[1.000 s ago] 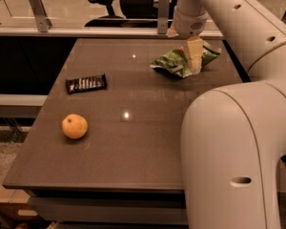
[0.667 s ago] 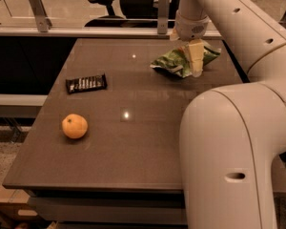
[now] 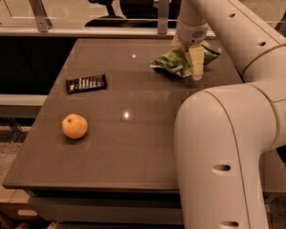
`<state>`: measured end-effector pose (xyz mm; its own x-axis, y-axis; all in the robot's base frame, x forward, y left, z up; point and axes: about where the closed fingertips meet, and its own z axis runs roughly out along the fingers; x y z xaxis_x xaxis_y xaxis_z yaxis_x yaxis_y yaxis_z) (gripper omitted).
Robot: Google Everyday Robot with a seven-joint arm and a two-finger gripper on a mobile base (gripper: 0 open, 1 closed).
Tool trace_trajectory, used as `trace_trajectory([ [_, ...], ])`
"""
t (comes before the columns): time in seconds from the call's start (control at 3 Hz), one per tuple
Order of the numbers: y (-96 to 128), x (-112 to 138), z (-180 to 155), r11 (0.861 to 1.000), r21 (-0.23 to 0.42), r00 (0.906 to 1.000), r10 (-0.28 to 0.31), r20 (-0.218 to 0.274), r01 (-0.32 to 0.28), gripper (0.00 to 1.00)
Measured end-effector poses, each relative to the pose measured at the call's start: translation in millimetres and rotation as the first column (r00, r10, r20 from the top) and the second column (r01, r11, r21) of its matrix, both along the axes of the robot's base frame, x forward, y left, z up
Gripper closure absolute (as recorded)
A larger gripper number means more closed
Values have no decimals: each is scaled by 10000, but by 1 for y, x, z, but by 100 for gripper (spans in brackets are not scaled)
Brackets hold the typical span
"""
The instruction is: Pick green jalapeno chip bag
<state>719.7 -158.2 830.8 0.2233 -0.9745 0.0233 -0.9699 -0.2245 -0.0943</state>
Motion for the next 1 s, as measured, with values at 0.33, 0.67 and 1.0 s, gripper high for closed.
trace_trajectory([
  [0.33, 4, 1, -12, 9993, -265, 9992, 271, -286, -278, 0],
  [0.67, 7, 11, -14, 9994, -168, 9996, 290, 65, -289, 18],
  [1.0, 10, 18, -17, 9995, -110, 9991, 309, 280, -306, 41],
])
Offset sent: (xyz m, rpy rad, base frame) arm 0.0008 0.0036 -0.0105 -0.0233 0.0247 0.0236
